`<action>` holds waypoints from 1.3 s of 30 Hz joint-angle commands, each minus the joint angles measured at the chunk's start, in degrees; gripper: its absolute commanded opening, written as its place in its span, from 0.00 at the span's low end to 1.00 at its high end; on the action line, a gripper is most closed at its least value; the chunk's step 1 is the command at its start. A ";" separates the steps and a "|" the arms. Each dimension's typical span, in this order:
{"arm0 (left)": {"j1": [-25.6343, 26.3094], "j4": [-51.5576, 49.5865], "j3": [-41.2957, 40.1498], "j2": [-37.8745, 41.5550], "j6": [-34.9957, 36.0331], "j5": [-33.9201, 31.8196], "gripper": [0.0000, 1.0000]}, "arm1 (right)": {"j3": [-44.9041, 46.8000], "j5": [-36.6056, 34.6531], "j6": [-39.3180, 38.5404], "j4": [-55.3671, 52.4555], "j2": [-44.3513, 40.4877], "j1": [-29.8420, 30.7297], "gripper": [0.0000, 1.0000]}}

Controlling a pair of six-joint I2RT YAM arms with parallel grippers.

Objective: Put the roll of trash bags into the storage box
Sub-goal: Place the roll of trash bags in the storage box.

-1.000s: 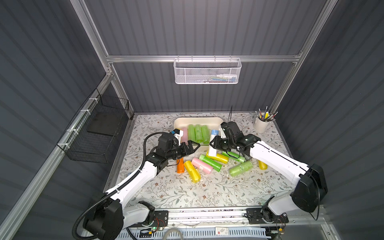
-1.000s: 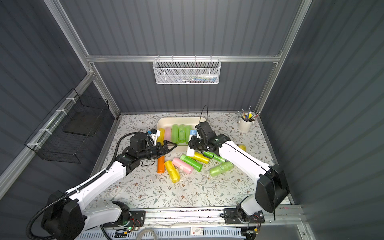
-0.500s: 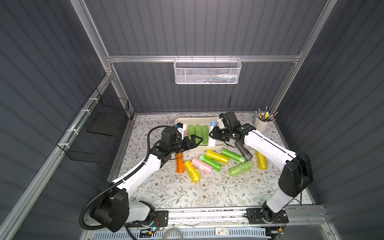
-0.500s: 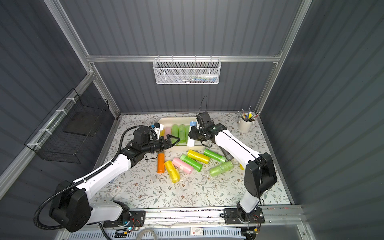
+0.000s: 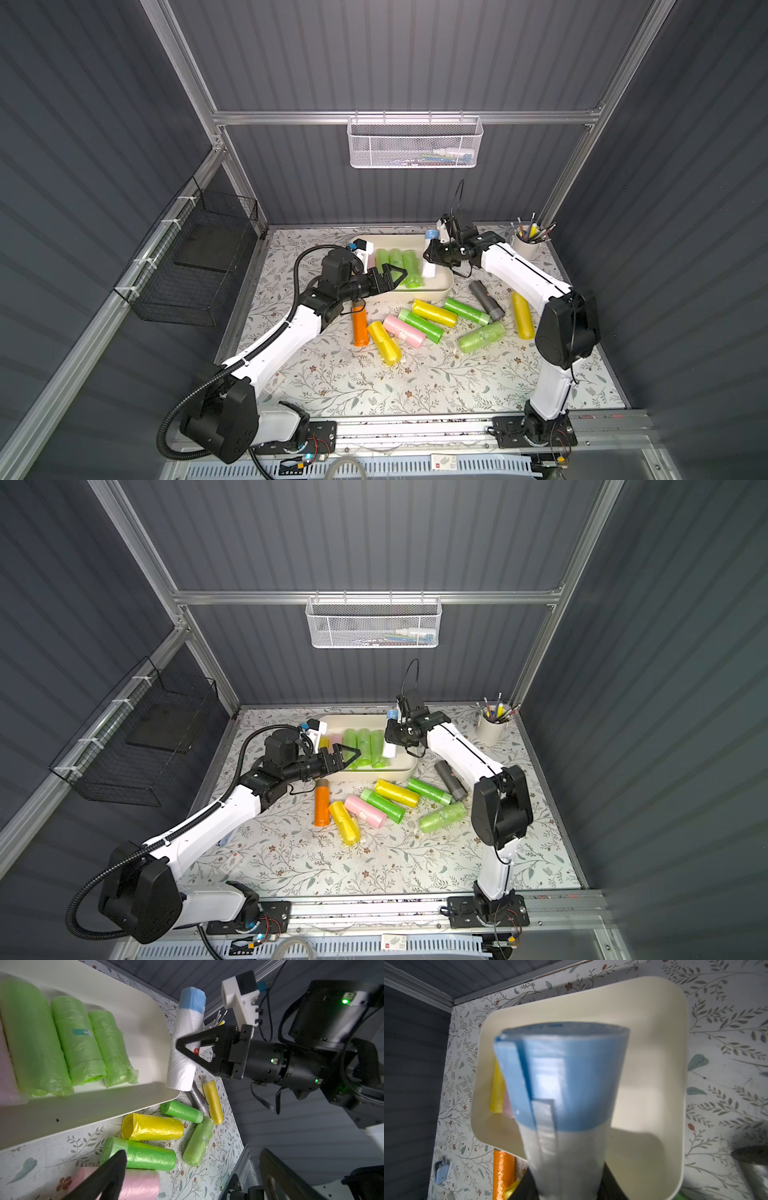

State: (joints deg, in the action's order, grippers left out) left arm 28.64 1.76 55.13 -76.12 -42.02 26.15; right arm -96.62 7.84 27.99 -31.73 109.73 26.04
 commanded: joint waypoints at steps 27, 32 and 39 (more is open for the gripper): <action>-0.35 -0.83 -4.11 2.46 -0.48 -0.18 1.00 | -21.03 -5.20 -6.66 -9.78 21.79 -1.04 0.33; -0.38 -0.84 -4.73 2.90 -0.77 -0.42 1.00 | -22.31 -4.83 -6.46 -10.08 23.33 -1.09 0.34; -0.35 -0.90 -5.54 3.26 -0.96 -0.58 1.00 | -24.46 -4.08 -6.63 -10.98 25.85 -1.27 0.34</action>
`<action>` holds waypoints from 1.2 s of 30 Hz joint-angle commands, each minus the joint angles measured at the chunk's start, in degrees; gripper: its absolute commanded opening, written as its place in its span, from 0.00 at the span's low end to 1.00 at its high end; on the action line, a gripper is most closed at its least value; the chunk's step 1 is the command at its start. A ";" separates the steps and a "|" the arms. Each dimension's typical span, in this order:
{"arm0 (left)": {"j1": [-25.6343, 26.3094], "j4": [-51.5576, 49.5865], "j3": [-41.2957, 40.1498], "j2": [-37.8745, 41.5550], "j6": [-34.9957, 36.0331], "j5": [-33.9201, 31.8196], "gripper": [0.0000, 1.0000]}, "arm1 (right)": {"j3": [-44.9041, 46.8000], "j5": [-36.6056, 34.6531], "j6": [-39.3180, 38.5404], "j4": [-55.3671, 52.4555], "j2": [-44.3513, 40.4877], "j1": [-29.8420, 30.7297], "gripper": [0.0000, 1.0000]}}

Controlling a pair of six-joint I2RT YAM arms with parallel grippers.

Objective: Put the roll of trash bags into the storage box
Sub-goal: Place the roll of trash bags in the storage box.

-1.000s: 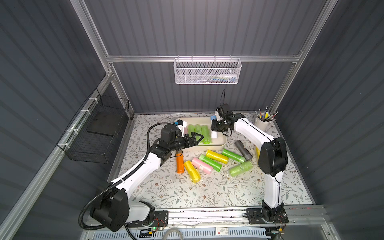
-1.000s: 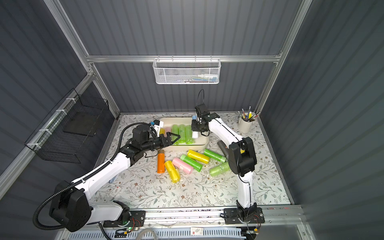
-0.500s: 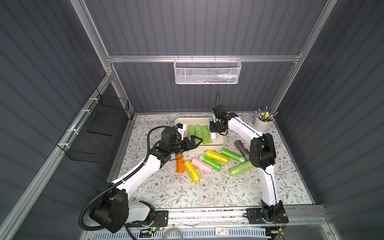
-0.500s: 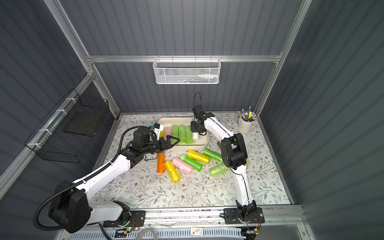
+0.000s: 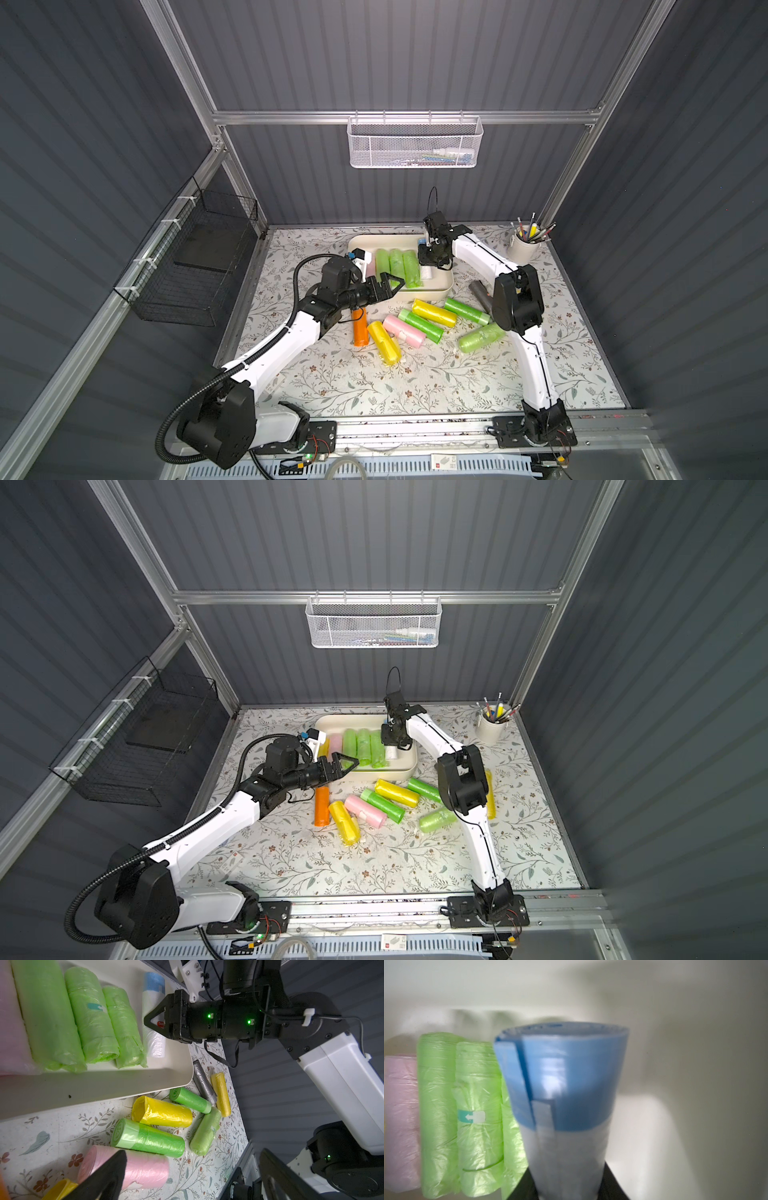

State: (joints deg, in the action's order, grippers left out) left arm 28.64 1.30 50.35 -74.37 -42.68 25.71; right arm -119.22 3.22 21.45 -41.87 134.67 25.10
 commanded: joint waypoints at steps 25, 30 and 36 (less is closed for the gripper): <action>-0.35 -1.00 -1.72 1.56 -0.74 -0.66 1.00 | -7.00 5.01 1.49 -2.76 4.36 -1.73 0.58; -0.41 -3.71 -1.43 3.05 -0.91 -2.09 1.00 | -4.93 3.53 1.95 -2.98 -0.67 -1.73 0.66; -0.43 -8.45 0.66 4.90 -0.09 -5.50 1.00 | -3.26 5.00 2.76 -2.34 -7.49 -1.76 0.80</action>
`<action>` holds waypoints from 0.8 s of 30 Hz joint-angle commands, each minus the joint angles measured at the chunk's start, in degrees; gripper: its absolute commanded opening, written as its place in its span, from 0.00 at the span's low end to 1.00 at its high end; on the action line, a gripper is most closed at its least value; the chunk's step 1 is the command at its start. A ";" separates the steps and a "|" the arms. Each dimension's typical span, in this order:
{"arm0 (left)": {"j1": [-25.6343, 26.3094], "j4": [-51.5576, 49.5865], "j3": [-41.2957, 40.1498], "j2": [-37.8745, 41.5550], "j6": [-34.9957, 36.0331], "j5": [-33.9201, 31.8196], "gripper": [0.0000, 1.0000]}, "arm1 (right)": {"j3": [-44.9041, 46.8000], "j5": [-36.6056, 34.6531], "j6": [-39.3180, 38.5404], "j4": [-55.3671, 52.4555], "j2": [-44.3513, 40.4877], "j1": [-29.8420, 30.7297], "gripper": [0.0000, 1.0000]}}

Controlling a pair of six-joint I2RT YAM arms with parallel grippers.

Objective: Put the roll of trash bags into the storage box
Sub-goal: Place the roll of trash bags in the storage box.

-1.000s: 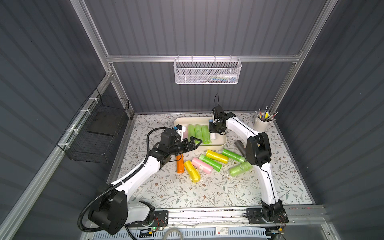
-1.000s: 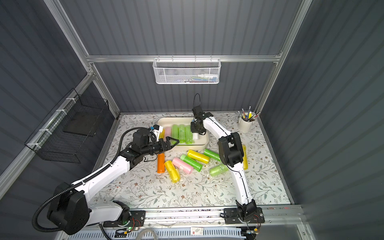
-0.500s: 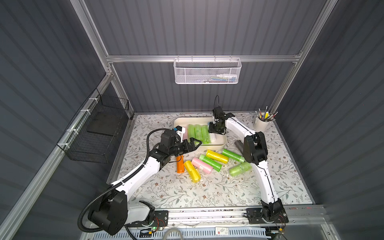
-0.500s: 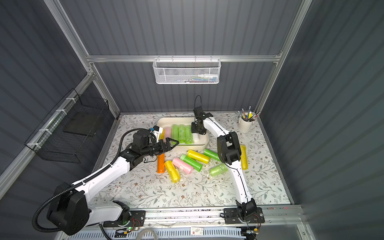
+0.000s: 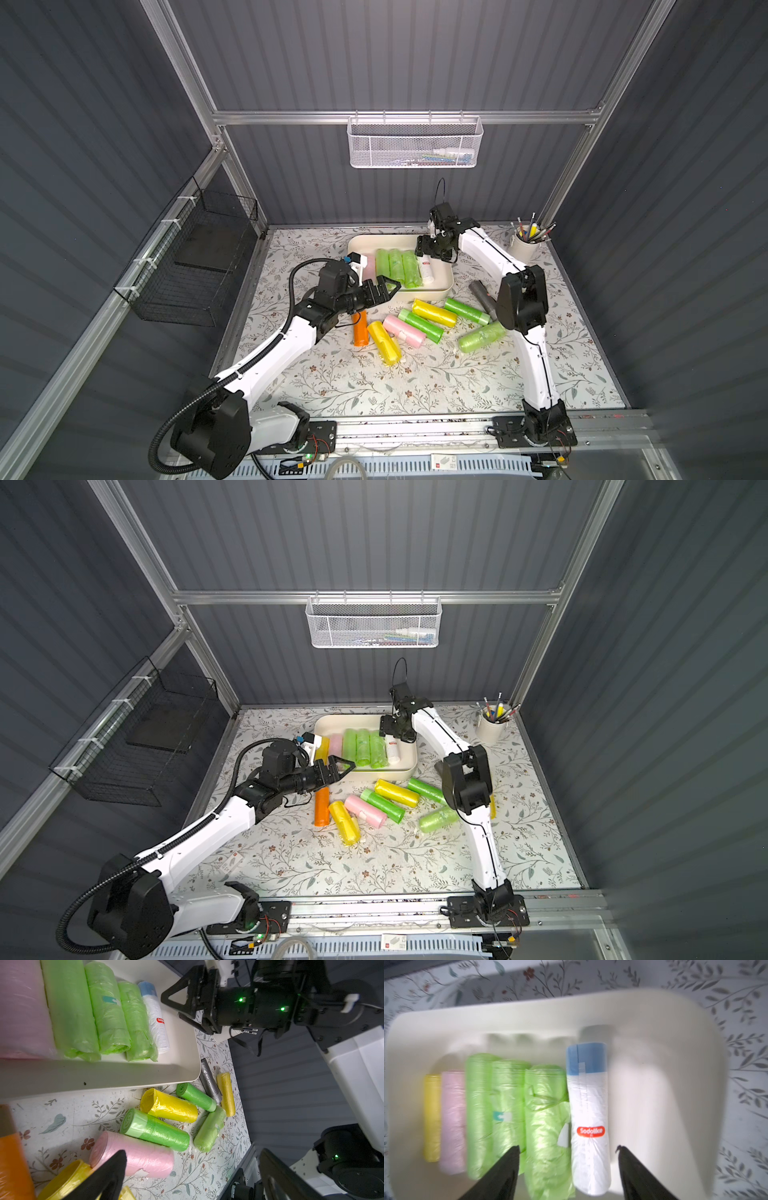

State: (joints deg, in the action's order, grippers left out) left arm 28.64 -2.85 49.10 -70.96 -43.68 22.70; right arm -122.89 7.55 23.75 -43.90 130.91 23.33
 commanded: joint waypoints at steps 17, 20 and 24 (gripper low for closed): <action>-0.43 -27.26 4.00 16.67 6.45 -16.95 1.00 | 29.23 2.33 7.24 6.88 -36.27 3.70 0.99; -0.43 -32.14 3.04 18.96 8.15 -19.32 1.00 | 35.58 -0.09 7.70 7.84 -41.53 7.39 0.99; -0.44 -35.68 0.80 21.13 8.00 -19.91 1.00 | 46.12 -1.79 11.52 12.21 -48.56 13.57 0.99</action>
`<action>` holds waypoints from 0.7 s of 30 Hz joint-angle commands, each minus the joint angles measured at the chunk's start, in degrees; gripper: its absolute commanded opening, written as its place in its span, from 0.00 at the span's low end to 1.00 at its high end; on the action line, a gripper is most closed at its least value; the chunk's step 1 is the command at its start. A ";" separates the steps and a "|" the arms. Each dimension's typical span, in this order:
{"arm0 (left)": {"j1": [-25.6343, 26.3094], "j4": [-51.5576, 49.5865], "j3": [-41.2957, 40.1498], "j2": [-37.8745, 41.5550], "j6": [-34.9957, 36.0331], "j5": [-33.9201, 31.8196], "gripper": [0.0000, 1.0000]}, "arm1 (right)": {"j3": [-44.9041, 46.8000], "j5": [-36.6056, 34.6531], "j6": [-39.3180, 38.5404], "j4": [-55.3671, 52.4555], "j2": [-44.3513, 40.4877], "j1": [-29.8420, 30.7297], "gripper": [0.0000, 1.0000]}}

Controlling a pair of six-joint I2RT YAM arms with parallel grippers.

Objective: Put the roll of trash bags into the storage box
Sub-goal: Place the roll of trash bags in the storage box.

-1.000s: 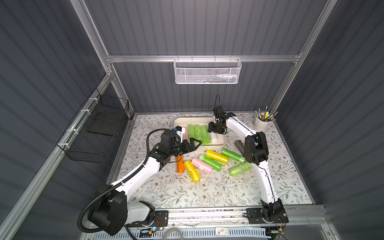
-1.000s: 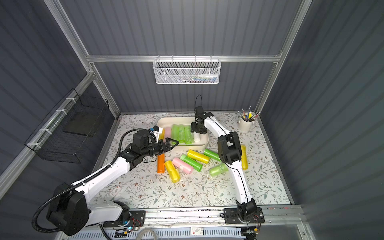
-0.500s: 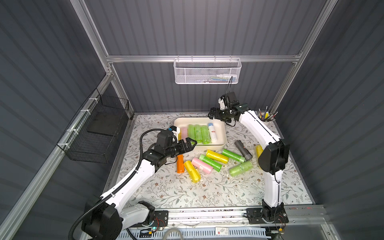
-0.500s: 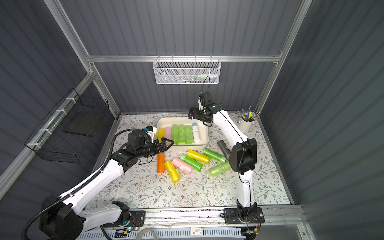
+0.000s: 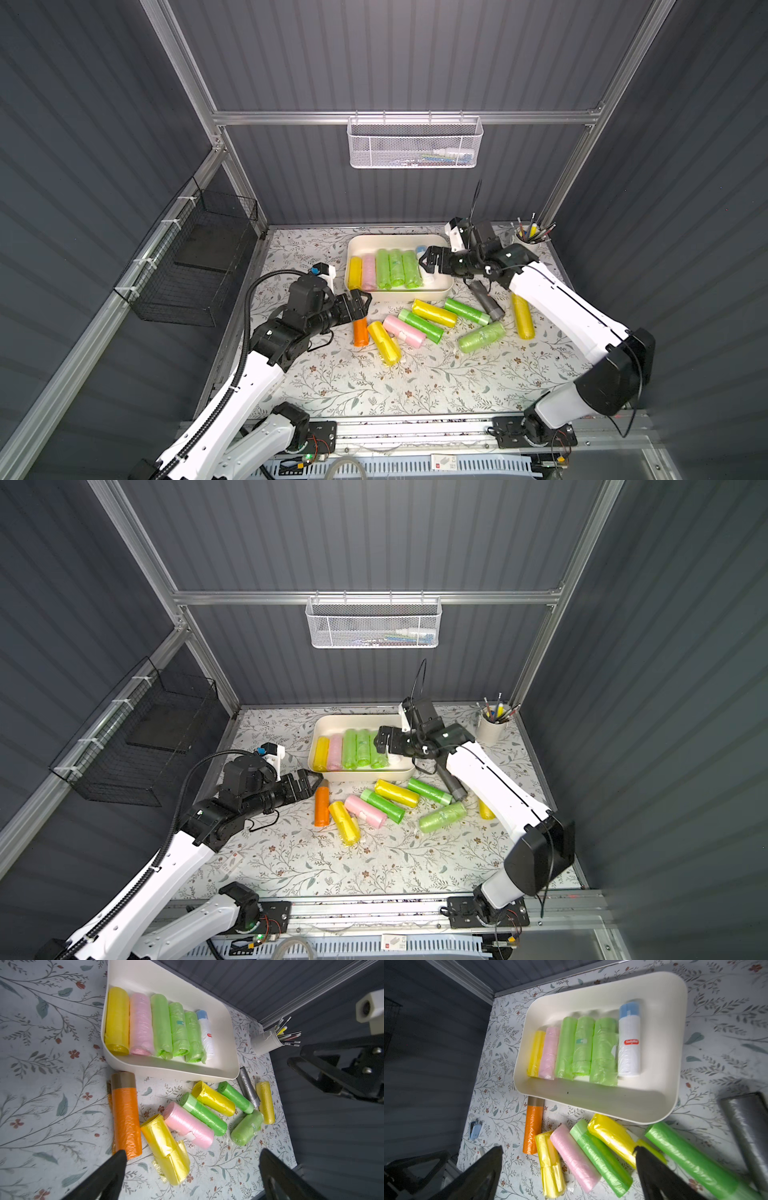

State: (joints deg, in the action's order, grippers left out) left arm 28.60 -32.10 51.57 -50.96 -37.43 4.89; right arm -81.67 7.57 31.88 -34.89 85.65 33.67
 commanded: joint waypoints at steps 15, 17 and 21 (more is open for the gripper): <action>-0.39 -2.76 -5.33 -9.93 5.62 -5.20 1.00 | 31.42 -8.82 16.60 16.77 -22.04 15.87 0.99; -0.39 -0.76 -5.07 -12.02 5.78 -5.24 0.99 | 33.29 -10.01 17.18 16.72 -24.96 16.16 0.99; -0.47 0.83 -3.69 -15.99 6.34 -6.77 0.96 | 37.30 -10.61 18.55 18.44 -28.30 16.34 0.99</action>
State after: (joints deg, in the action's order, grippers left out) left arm 28.49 -33.12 46.72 -65.39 -32.69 0.10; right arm -46.37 -1.04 48.34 -18.98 58.78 49.71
